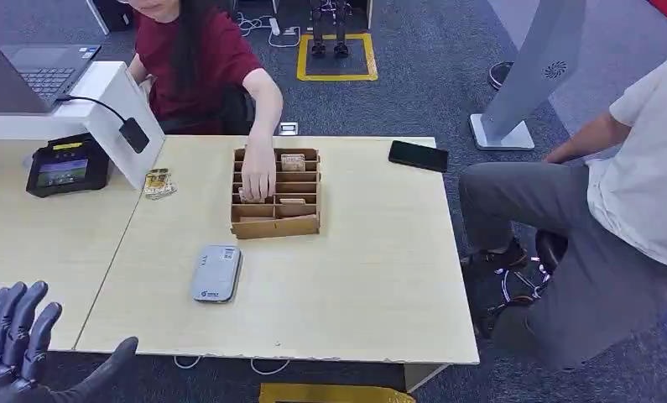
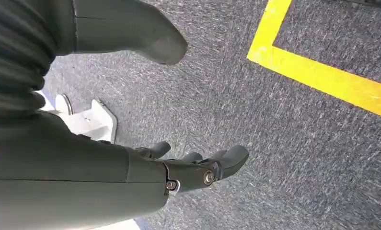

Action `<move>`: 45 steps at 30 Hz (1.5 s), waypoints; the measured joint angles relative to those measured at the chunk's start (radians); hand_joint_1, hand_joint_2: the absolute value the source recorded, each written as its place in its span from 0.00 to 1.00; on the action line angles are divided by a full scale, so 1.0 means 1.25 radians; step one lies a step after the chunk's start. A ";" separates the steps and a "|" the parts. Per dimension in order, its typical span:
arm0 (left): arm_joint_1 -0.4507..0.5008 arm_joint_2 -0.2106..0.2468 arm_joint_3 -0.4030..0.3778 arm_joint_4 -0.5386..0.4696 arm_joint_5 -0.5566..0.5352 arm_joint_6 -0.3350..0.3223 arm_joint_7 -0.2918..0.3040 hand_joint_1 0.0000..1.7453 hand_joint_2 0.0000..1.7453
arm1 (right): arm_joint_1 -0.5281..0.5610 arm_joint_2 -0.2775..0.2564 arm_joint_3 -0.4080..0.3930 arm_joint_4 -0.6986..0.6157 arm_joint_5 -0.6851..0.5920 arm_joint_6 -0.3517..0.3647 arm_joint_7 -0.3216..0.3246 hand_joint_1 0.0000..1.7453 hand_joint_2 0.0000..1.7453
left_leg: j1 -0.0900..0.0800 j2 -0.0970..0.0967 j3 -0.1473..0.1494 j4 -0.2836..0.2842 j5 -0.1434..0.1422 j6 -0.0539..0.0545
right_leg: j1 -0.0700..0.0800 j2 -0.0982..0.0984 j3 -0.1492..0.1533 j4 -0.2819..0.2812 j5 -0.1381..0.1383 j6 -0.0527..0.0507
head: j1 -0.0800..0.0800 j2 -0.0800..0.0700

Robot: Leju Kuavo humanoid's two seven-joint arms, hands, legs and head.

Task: Pass the card to the sensor for recognition and then transmit it.

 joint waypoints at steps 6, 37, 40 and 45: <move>0.000 0.023 -0.022 0.014 -0.001 0.001 0.002 0.00 1.00 | 0.000 0.001 -0.002 0.000 0.000 0.000 0.000 0.00 1.00 | 0.000 0.000 0.000 0.000 0.000 0.000 | 0.000 0.000 0.000 0.000 0.000 0.000 | 0.000 0.000; -0.110 -0.146 0.171 0.208 -0.307 -0.067 0.333 0.00 1.00 | 0.013 0.011 -0.068 -0.001 0.046 -0.002 0.030 0.00 1.00 | 0.000 0.000 0.000 0.000 0.000 0.000 | 0.000 0.000 0.000 0.000 0.000 0.000 | 0.000 0.000; -0.122 -0.174 0.213 0.223 -0.314 -0.094 0.308 0.00 1.00 | 0.013 0.016 -0.068 -0.001 0.080 0.010 0.051 0.00 1.00 | 0.000 0.000 0.000 0.000 0.000 0.000 | 0.000 0.000 0.000 0.000 0.000 0.000 | 0.000 0.000; -0.151 -0.218 0.247 0.244 -0.330 -0.139 0.300 0.00 1.00 | 0.008 0.038 -0.063 -0.002 0.110 0.021 0.070 0.00 1.00 | 0.000 0.000 0.000 0.000 0.000 0.000 | 0.000 0.000 0.000 0.000 0.000 0.000 | 0.001 0.000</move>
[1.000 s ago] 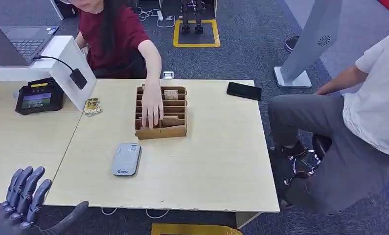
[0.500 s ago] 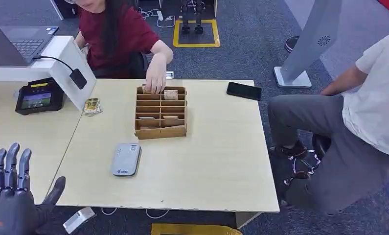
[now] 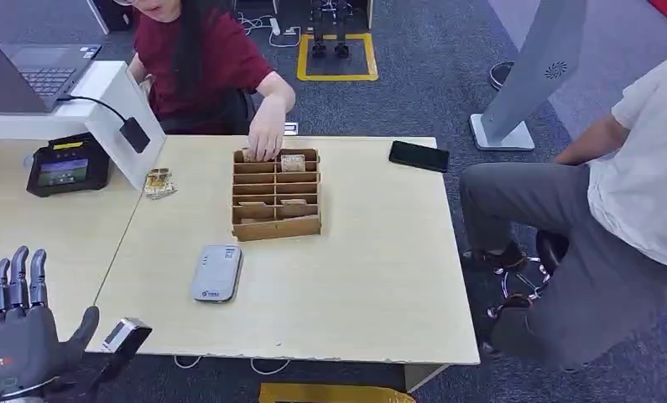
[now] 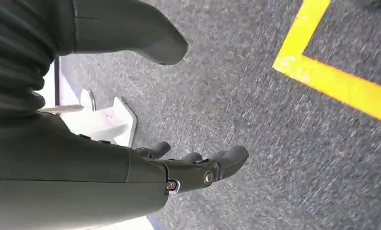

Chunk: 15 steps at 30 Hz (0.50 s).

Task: Pass the card to the sensor for recognition and then transmit it.

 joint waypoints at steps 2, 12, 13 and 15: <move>-0.007 -0.011 0.005 0.007 -0.004 -0.009 0.000 0.00 1.00 | -0.004 0.010 0.000 -0.001 0.001 0.001 0.002 0.00 1.00 | 0.000 0.000 0.000 0.000 0.000 0.000 | 0.000 0.000 0.000 0.000 0.000 0.000 | 0.000 0.000; -0.016 -0.041 0.026 0.017 0.003 -0.021 -0.009 0.00 1.00 | -0.011 0.031 0.000 -0.007 0.016 0.007 0.014 0.00 1.00 | 0.000 0.000 0.000 0.000 0.000 0.000 | 0.000 0.000 0.000 0.000 0.000 0.000 | 0.000 0.000; -0.016 -0.042 0.027 0.017 0.003 -0.021 -0.011 0.00 1.00 | -0.012 0.032 0.000 -0.007 0.016 0.007 0.014 0.00 1.00 | 0.000 0.000 0.000 0.000 0.000 0.000 | 0.000 0.000 0.000 0.000 0.000 0.000 | 0.000 0.000; -0.016 -0.045 0.028 0.017 0.003 -0.021 -0.012 0.00 1.00 | -0.012 0.034 0.000 -0.007 0.016 0.007 0.014 0.00 1.00 | 0.000 0.000 0.000 0.000 0.000 0.000 | 0.000 0.000 0.000 0.000 0.000 0.000 | 0.000 0.000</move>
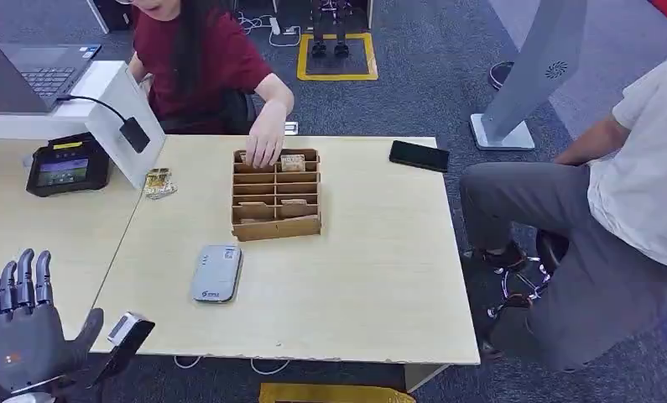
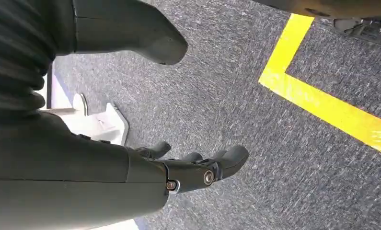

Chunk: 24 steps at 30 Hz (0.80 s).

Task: Pass the card to the sensor for recognition and then transmit it.

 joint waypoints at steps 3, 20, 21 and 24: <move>0.000 -0.003 0.001 0.000 0.000 0.000 0.000 0.00 1.00 | 0.000 0.001 0.000 -0.001 0.000 0.000 0.000 0.00 1.00 | 0.000 0.000 0.000 0.000 0.000 0.000 | 0.000 0.000 0.000 0.000 0.000 0.000 | -0.001 0.000; -0.005 -0.023 0.009 0.003 0.022 -0.020 -0.045 1.00 1.00 | -0.001 0.017 -0.003 -0.013 0.030 0.013 0.002 0.00 1.00 | 0.000 0.000 0.000 0.000 0.000 0.000 | 0.000 0.000 0.000 0.000 0.000 0.000 | -0.001 0.000; -0.005 -0.023 0.010 0.003 0.025 -0.020 -0.046 0.01 1.00 | -0.001 0.018 -0.004 -0.014 0.030 0.014 0.002 0.00 1.00 | 0.000 0.000 0.000 0.000 0.000 0.000 | 0.000 0.000 0.000 0.000 0.000 0.000 | 0.000 0.000; -0.008 -0.027 0.012 0.003 0.037 -0.023 -0.058 1.00 1.00 | -0.001 0.020 -0.007 -0.017 0.037 0.014 0.002 0.00 1.00 | 0.000 0.000 0.000 0.000 0.000 0.000 | 0.000 0.000 0.000 0.000 0.000 0.000 | 0.000 0.000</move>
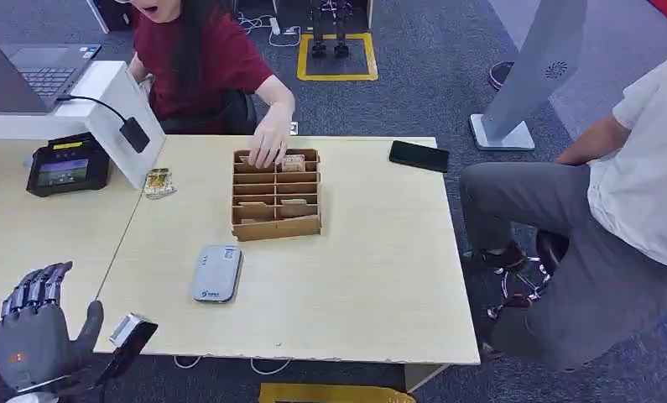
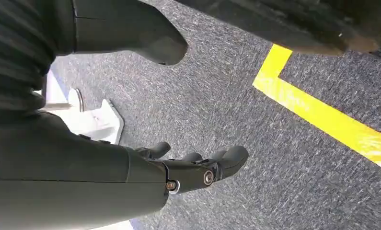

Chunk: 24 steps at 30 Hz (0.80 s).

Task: Pass the card to the sensor for recognition and then transmit it.

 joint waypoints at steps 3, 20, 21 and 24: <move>-0.001 0.000 0.000 0.000 0.012 -0.019 -0.019 1.00 1.00 | 0.000 0.002 -0.005 -0.003 0.005 0.002 -0.002 0.00 1.00 | 0.000 0.000 0.000 0.000 0.000 0.000 | 0.000 0.000 0.000 0.000 0.000 0.000 | 0.000 0.000; -0.002 -0.013 0.000 0.000 0.020 -0.010 -0.029 0.37 1.00 | 0.000 0.010 -0.025 -0.016 0.020 0.002 -0.002 0.00 1.00 | 0.000 0.000 0.000 0.000 0.000 0.000 | 0.000 0.000 0.000 0.000 0.000 0.000 | 0.000 0.000; -0.002 -0.014 0.000 0.000 0.020 -0.011 -0.029 0.00 1.00 | 0.000 0.010 -0.026 -0.016 0.025 0.003 -0.003 0.00 1.00 | 0.000 0.000 0.000 0.000 0.000 0.000 | 0.000 0.000 0.000 0.000 0.000 0.000 | 0.000 0.000; -0.002 -0.015 0.000 -0.001 0.020 -0.010 -0.028 1.00 1.00 | 0.000 0.012 -0.031 -0.017 0.035 0.004 -0.004 0.00 1.00 | 0.000 0.000 0.000 0.000 0.000 0.000 | 0.000 0.000 0.000 0.000 0.000 0.000 | 0.000 0.000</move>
